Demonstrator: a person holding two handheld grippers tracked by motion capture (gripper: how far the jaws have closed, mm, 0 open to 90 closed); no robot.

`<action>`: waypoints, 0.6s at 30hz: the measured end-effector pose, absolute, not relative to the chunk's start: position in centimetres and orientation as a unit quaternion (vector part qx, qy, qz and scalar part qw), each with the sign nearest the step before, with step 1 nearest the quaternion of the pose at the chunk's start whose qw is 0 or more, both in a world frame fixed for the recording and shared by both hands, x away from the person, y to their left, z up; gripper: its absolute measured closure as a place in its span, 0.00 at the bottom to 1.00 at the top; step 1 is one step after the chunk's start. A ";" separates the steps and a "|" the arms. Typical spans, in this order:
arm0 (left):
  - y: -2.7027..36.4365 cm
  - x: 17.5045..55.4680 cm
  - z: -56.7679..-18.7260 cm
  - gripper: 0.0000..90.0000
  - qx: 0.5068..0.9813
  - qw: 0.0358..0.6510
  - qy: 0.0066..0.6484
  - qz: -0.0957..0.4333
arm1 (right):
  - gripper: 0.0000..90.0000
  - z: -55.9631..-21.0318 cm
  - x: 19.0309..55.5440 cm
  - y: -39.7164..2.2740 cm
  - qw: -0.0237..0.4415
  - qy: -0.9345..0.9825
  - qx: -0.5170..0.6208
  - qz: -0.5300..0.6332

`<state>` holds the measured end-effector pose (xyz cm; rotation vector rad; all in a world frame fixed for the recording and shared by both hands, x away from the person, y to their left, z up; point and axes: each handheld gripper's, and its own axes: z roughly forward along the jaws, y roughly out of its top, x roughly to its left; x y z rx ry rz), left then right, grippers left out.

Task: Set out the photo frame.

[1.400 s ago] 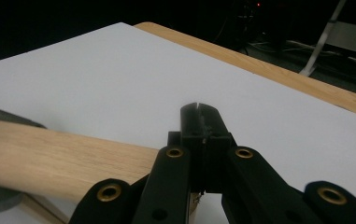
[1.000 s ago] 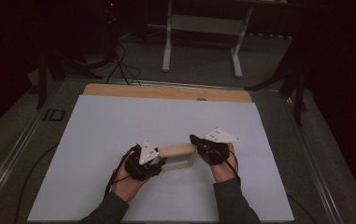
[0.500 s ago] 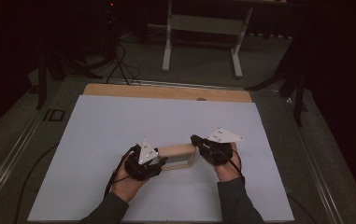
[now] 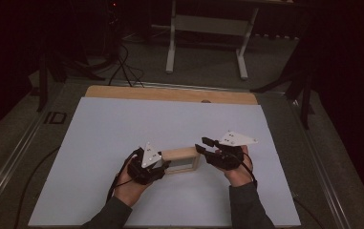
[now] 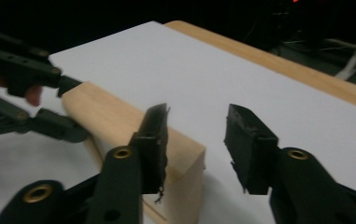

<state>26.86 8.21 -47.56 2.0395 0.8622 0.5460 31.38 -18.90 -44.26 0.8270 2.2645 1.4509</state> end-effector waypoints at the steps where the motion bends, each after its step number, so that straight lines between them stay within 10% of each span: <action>1: 8.2 26.9 -47.6 0.64 0.813 0.417 0.344 0.218 | 0.60 -44.3 31.4 -18.9 0.157 0.797 0.287 0.507; 18: 8.3 27.0 -47.6 0.64 0.810 0.421 0.347 0.213 | 0.39 -46.6 32.2 -17.6 0.101 0.840 0.258 0.466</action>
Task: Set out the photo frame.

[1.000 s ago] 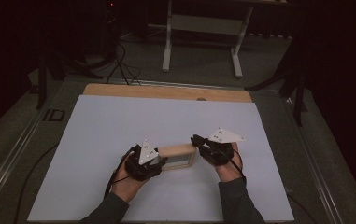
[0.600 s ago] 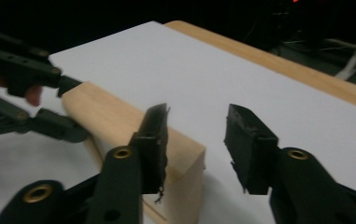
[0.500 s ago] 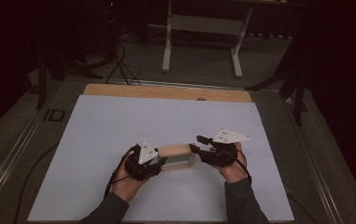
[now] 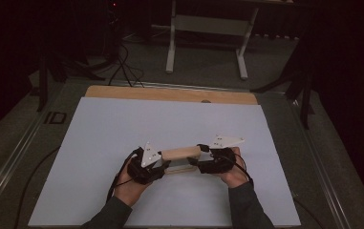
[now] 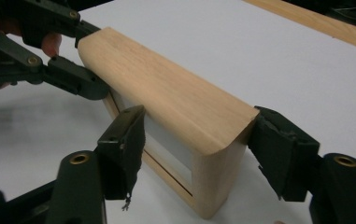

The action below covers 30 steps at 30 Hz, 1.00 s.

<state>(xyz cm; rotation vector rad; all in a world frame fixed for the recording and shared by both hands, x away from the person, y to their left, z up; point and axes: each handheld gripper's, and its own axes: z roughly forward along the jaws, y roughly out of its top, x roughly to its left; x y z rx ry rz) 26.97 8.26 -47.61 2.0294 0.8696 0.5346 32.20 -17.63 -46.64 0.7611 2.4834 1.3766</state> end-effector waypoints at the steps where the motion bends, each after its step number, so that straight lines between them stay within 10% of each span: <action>1: 8.3 27.0 -47.6 0.64 0.811 0.421 0.347 0.213 | 0.39 -46.8 32.2 -17.6 0.100 0.842 0.258 0.463; 30: 10.1 28.9 -47.5 0.60 0.801 0.436 0.366 0.186 | 0.53 -47.4 32.1 -15.7 0.151 0.843 0.265 0.443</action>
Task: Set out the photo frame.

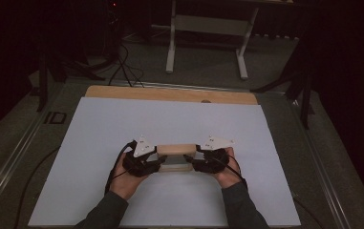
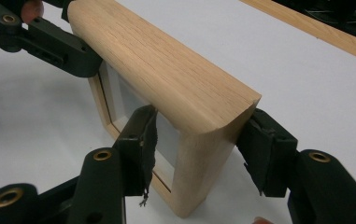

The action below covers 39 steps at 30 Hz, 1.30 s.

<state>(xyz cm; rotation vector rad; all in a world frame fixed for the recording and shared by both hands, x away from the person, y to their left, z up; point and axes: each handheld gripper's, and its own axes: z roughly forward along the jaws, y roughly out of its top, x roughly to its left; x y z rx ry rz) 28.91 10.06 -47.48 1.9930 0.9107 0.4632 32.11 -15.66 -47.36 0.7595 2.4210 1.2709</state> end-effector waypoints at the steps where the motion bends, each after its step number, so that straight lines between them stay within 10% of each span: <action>1: 10.1 29.0 -47.5 0.60 0.802 0.435 0.365 0.187 | 0.53 -47.4 32.1 -15.6 0.153 0.843 0.264 0.442; 39: 12.3 33.2 -47.3 0.57 0.799 0.436 0.378 0.169 | 0.51 -47.5 35.3 -12.9 0.151 0.824 0.304 0.454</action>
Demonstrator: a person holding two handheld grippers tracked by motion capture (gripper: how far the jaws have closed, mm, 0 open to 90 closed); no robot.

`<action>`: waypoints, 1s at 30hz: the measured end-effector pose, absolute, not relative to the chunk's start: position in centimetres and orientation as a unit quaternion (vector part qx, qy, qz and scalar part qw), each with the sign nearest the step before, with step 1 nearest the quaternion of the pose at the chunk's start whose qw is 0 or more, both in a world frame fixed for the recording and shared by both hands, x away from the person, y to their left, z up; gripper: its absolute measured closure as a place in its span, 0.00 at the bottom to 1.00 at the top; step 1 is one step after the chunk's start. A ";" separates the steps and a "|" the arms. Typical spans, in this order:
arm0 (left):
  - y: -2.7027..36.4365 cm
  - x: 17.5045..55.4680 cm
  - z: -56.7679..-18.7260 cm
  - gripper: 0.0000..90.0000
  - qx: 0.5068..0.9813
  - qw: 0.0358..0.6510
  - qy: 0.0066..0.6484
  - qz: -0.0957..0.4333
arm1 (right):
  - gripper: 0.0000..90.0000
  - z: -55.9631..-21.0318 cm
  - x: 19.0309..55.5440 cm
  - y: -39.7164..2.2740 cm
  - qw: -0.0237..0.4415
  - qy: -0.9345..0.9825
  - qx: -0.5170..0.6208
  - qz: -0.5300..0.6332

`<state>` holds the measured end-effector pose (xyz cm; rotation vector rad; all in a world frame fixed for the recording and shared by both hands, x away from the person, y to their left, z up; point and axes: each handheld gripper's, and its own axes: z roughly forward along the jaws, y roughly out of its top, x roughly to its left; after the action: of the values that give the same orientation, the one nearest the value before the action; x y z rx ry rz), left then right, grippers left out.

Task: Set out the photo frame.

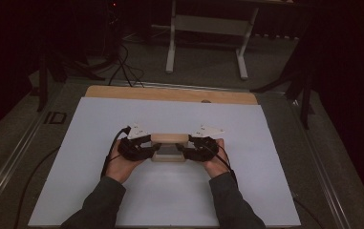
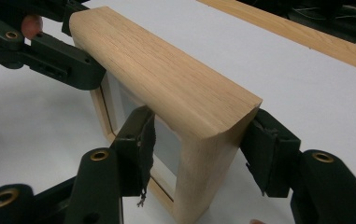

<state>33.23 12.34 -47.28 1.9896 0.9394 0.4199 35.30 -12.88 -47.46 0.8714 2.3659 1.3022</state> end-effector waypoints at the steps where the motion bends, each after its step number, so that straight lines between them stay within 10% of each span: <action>1: 12.3 33.2 -47.3 0.57 0.799 0.436 0.378 0.169 | 0.51 -47.5 35.3 -12.9 0.151 0.824 0.304 0.454; 30: 12.0 34.9 -49.4 0.51 0.790 0.431 0.409 0.152 | 0.57 -49.2 36.7 -14.5 0.108 0.815 0.337 0.459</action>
<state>34.85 11.98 -49.37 1.9702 1.0210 0.3780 36.69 -14.49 -49.25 0.9922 2.3984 1.3505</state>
